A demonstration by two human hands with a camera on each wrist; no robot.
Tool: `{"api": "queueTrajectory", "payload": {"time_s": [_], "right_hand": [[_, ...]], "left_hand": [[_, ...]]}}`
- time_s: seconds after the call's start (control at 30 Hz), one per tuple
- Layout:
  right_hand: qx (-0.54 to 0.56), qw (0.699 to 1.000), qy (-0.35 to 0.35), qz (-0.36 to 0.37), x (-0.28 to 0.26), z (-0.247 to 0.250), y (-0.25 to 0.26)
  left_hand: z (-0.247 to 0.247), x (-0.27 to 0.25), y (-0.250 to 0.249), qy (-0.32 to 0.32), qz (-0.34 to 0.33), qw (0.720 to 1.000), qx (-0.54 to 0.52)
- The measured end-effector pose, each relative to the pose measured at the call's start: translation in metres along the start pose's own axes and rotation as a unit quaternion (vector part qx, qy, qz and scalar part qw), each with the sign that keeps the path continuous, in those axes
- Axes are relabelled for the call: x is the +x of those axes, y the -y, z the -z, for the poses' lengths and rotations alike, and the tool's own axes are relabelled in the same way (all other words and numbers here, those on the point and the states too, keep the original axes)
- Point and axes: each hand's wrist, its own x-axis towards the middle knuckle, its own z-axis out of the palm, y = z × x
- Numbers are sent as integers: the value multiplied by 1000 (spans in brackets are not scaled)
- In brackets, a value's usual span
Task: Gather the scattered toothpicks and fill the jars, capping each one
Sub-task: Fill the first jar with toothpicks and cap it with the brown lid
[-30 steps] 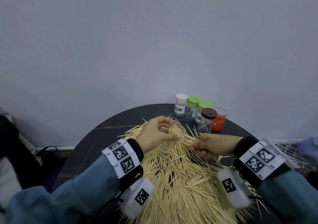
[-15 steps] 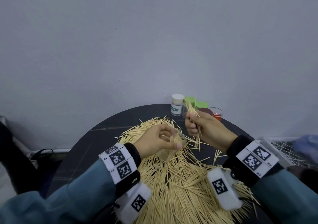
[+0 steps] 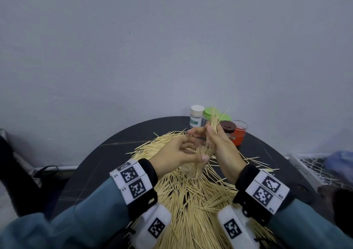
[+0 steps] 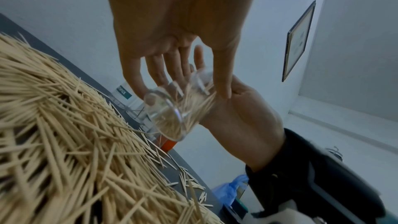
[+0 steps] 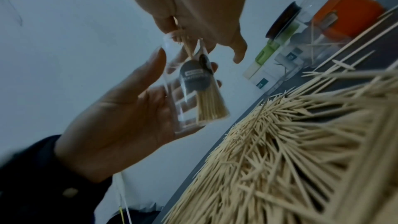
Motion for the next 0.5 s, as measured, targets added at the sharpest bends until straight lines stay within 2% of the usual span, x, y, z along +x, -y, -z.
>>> {"api": "queueTrajectory", "payload": {"time_s": [0.2,0.5], "right_hand": [[23,1000,15,-2,-2,-1,-3],[-1,1000,-8,-8,0,0,-5]], "left_hand": [[2,0,-1,-5,-9,1000,-20],[3,1,0,-9,-7,1000,-27]]}}
